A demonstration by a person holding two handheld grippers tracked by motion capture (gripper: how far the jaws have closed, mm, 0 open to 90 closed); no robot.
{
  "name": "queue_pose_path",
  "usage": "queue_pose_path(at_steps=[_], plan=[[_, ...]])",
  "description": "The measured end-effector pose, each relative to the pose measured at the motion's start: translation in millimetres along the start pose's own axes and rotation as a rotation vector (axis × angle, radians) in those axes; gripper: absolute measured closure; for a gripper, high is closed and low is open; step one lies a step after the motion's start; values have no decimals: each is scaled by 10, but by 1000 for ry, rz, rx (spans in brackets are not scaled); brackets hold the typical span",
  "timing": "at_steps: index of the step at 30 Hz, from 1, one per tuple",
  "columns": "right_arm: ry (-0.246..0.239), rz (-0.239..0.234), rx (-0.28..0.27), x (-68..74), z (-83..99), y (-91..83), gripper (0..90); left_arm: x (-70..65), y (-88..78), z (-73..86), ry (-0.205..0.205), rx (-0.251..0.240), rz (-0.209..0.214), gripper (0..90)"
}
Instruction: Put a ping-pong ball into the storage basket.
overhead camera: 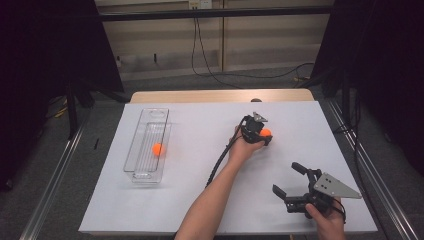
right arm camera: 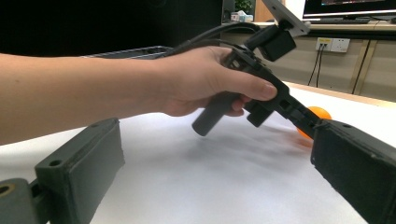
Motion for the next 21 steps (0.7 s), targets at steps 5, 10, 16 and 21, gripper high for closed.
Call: queue_pose_path(at_steps=[5,10,16,21], plan=[[-1,0,1,5,-1,1,19,-26,-133,22,-2,-4,20,510],[-4,1,4,7,2,0,20,-29,-278,35,-2,-14,39,510],[-8,-3,7,13,4,6,20,-35,-402,75,3,-6,54,511],[-8,1,6,5,4,4,19,-34,-473,123,12,4,68,511]])
Point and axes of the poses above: each handheld gripper's, and its own axes: y roughly forward along the jaws, z roughly out of its underside, x roughly to its left, the point moved 6 cm from there along y, roughly forward along the jaws, and after that the axes turned 14 degrees about -y, right-handed, at the moved point
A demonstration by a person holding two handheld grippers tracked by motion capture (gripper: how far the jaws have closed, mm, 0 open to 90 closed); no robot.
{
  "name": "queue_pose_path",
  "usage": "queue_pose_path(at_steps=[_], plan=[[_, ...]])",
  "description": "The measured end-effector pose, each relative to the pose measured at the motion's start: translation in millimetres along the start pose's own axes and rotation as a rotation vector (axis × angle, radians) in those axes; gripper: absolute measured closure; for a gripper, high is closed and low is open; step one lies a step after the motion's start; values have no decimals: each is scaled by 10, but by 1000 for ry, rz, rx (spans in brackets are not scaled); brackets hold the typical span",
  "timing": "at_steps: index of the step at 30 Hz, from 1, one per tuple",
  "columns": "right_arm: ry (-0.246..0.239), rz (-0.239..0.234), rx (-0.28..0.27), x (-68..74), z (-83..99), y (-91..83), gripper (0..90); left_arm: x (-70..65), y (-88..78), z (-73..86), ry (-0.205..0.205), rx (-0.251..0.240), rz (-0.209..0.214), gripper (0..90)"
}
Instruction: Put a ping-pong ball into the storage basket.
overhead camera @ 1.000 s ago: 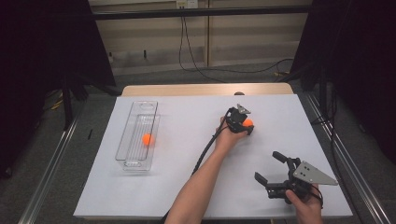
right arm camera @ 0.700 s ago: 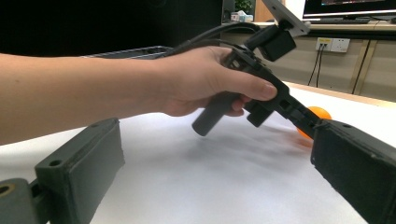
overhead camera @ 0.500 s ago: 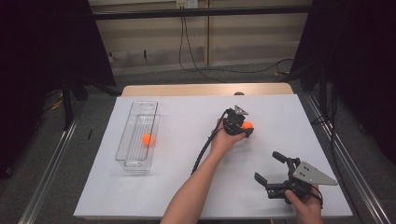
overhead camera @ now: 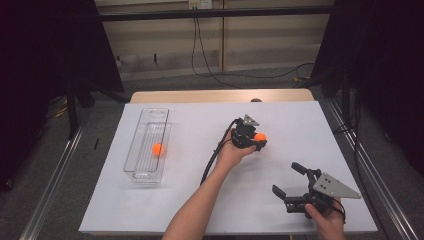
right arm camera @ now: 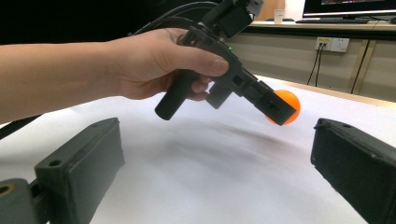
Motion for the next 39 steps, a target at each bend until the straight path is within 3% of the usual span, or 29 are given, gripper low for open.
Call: queue_pose_path(at_steps=[15,33,39], plan=[[-2,-1,4,6,4,4,19,-5,-183,87,12,20,24,511],[-6,2,6,11,6,13,19,65,-403,152,29,24,17,511],[-5,4,4,6,4,11,19,100,-472,176,18,20,11,511]])
Point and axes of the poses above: each handheld gripper's, and its own axes: y roughly forward along the jaws, z roughly out of its underside, x roughly to its left, the point moved 6 cm from there along y, roughly forward along the jaws, and after that the axes turned 14 degrees about -y, right-handed, at the moved point
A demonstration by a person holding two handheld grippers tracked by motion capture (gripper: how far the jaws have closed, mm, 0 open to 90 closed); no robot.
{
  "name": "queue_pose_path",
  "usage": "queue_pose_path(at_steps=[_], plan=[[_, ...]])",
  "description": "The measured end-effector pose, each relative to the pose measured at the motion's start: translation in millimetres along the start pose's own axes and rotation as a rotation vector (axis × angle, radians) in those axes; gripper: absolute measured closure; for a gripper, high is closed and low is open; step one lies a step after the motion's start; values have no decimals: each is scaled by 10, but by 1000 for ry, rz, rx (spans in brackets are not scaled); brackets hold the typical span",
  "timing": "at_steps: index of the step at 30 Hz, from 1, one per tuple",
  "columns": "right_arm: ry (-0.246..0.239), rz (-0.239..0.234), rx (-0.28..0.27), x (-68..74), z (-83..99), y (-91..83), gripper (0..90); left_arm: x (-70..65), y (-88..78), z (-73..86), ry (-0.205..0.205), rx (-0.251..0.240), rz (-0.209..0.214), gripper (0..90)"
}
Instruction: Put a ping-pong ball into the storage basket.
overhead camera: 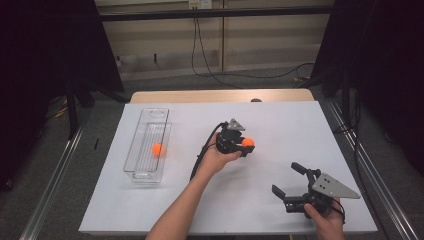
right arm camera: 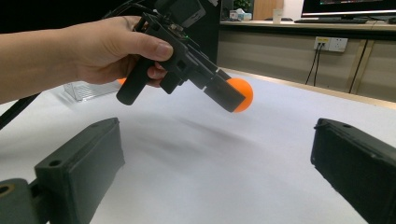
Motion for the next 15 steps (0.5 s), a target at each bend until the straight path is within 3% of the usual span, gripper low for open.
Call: queue_pose_path(at_steps=[15], plan=[[-4,0,2,1,1,1,20,79,-85,86,-10,5,-15,511]])
Point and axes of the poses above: each handheld gripper's, and its own axes: y roughly forward along the jaws, z roughly out of its underside, x roughly to its left, the point moved 6 cm from there along y, roughly forward along the jaws, and after that the axes turned 14 degrees about -y, right-handed, at the moved point
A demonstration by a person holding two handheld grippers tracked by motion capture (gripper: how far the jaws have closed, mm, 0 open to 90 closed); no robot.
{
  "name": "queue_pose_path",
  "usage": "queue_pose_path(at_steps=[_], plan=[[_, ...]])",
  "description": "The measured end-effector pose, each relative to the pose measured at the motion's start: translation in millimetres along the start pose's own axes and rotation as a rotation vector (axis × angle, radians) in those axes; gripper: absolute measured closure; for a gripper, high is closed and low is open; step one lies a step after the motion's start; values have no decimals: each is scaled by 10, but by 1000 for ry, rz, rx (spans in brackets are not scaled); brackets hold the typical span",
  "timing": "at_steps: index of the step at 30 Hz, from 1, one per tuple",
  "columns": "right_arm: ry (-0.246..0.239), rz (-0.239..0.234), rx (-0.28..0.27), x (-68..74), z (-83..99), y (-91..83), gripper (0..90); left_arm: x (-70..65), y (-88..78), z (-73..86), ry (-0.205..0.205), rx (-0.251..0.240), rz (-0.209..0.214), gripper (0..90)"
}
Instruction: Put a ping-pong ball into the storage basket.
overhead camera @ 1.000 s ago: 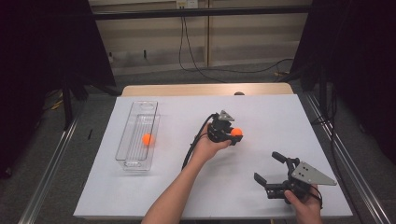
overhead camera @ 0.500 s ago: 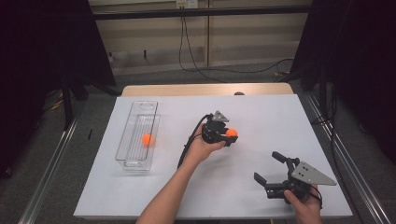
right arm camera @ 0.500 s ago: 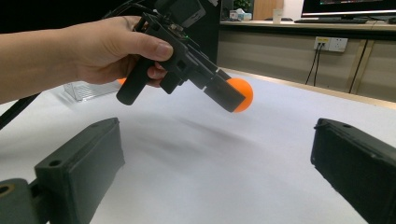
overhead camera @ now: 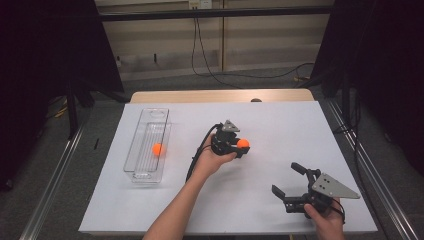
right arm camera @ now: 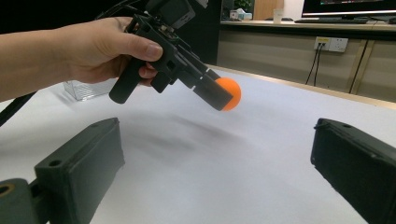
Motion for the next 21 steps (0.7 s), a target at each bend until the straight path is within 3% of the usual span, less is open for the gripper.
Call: queue_pose_path(at_steps=[21], plan=[[0,0,-1,-1,0,3,20,41,-131,113,0,15,-2,511]])
Point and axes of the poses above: each handheld gripper's, and its own axes: y roughly forward along the jaws, z roughly out of its underside, x roughly to its left, the point moved 6 cm from there along y, roughly forward along the jaws, and after that the axes turned 14 degrees about -y, right-handed, at the moved point
